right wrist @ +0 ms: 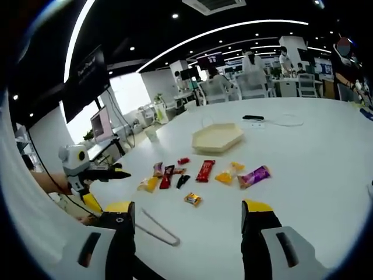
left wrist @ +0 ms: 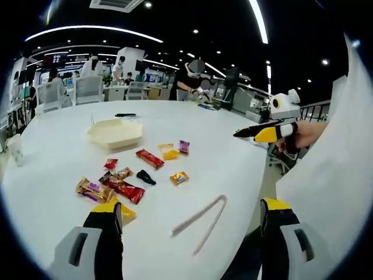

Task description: Place the target food into the container with the food tongs after gripping and lifting it, then release it inside without dropping or visibly crushing the food.

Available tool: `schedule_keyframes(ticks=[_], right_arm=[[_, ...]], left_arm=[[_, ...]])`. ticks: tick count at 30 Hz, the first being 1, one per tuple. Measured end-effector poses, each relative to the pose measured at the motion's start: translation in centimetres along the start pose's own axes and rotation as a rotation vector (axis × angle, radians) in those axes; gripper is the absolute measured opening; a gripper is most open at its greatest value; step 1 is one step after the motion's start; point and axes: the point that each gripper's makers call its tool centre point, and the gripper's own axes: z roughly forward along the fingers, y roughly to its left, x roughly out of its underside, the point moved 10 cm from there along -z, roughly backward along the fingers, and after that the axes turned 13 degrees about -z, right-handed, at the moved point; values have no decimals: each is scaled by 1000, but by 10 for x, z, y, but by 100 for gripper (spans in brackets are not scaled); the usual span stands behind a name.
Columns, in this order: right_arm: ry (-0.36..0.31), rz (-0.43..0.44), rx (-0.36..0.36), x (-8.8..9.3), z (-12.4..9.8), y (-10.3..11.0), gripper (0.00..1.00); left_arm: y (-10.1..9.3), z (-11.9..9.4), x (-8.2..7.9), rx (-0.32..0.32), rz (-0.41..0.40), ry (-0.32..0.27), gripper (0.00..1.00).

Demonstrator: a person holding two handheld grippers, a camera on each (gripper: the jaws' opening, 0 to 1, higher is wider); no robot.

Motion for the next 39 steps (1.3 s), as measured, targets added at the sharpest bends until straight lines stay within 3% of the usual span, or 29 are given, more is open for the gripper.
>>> schedule_keyframes(ticks=[5,16,31,34,37,39], right_arm=[[8,10,-5,3,0,1,75],[-55,51,-26,1,1,5,74],[10,9,-32,14,7,10,74],[9,1,-35,14,7,11,74],[-5,-13,-36,14,5,12,74],[-2,-14,-40,15,5,12,75]], left_arm=[[2,6,6,-17,70,43,99],[0,18,8,5,96,57,99],[0,30,20,33,116,106,99],[-1,31,20,40,91,94,97],[-3,32,26,39,174,147,96],[-5,34,27,50,151,148,97]])
